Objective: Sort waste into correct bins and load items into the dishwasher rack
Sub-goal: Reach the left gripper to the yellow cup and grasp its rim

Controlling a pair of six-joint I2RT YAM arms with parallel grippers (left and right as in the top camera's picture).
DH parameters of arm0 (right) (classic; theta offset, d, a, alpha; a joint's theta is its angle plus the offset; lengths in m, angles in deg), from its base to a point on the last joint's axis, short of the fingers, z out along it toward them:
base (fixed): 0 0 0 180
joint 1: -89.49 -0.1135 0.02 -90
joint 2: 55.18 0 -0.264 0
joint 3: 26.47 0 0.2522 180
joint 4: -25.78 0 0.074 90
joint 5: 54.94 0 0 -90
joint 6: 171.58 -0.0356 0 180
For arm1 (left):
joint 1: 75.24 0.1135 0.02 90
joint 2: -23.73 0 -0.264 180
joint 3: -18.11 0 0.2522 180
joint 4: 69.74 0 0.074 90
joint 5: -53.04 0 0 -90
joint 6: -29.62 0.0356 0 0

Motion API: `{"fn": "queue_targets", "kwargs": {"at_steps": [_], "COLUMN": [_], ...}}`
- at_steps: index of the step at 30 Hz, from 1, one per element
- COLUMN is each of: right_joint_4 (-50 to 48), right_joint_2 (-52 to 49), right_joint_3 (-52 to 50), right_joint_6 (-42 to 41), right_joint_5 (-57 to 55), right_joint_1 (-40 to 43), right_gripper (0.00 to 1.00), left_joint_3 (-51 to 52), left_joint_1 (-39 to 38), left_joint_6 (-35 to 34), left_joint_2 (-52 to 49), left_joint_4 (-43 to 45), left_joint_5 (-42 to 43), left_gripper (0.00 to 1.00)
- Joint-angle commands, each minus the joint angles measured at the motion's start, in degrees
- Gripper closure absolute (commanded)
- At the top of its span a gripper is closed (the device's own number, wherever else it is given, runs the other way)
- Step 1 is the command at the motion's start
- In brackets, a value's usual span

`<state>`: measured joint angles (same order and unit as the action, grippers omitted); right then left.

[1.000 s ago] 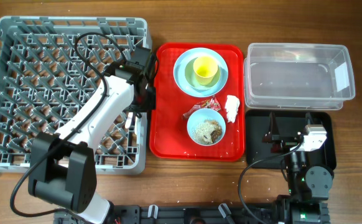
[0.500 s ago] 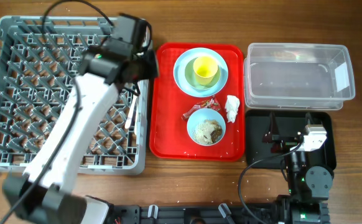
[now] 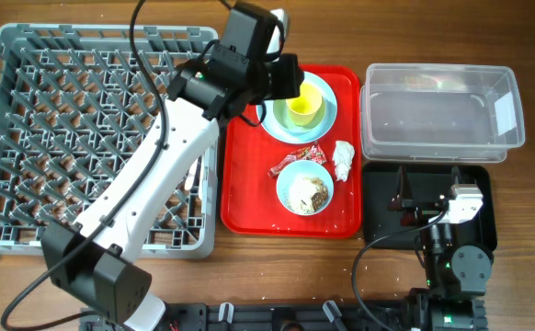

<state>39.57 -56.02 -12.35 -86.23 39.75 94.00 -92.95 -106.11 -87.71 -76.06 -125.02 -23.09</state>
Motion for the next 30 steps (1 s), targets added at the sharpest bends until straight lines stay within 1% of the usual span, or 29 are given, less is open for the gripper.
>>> {"fn": "queue_targets", "kwargs": {"at_steps": [1,3,5,6,8,12,14,16,21,22,26,30], "right_joint_4": [-0.17,-0.17,-0.17,-0.17,-0.17,-0.17,-0.17,-0.17,-0.17,-0.17,-0.17,-0.17], "right_joint_2": [0.20,0.20,0.20,0.20,0.20,0.20,0.20,0.20,0.20,0.20,0.20,0.20], "right_joint_3": [-0.07,-0.07,-0.07,-0.07,-0.07,-0.07,-0.07,-0.07,-0.07,-0.07,-0.07,-0.07], "right_joint_6": [0.00,0.00,0.00,0.02,0.00,0.00,0.02,0.00,0.00,-0.02,0.00,0.00], "right_joint_5": [-0.20,-0.20,-0.20,-0.20,-0.20,-0.20,-0.20,-0.20,-0.20,-0.20,-0.20,-0.20], "right_joint_1": [0.22,0.22,0.22,0.22,0.22,0.22,0.22,0.22,0.22,0.22,0.22,0.22], "right_gripper": [0.00,0.00,0.00,0.00,0.00,0.00,0.00,0.00,0.00,0.00,0.01,0.00], "left_joint_3": [-1.07,-1.07,-1.07,-1.07,-1.07,-1.07,-1.07,-1.07,-1.07,-1.07,-1.07,-1.07], "left_joint_1": [-4.92,-7.56,-9.14,-9.60,-10.01,-9.75,-9.62,-9.64,-9.70,-9.68,-9.46,-9.53], "left_joint_6": [0.09,0.09,0.11,0.57,3.65,9.18,9.16,9.14,9.16,9.16,9.16,9.14], "left_joint_2": [-5.27,-8.85,-11.87,-13.38,-16.76,-20.02,-20.24,-20.59,-23.12,-23.37,-23.41,-23.52], "left_joint_4": [2.49,4.66,6.01,6.58,7.98,11.30,12.24,11.96,11.21,11.23,11.08,9.31], "left_joint_5": [-3.63,-12.44,-17.84,-19.19,-19.28,-20.00,-20.02,-19.98,-20.02,-20.02,-24.26,-24.22], "left_gripper": [0.82,0.82,0.82,0.82,0.80,0.77,0.76,0.79,0.79,0.80,0.83,0.85]}}
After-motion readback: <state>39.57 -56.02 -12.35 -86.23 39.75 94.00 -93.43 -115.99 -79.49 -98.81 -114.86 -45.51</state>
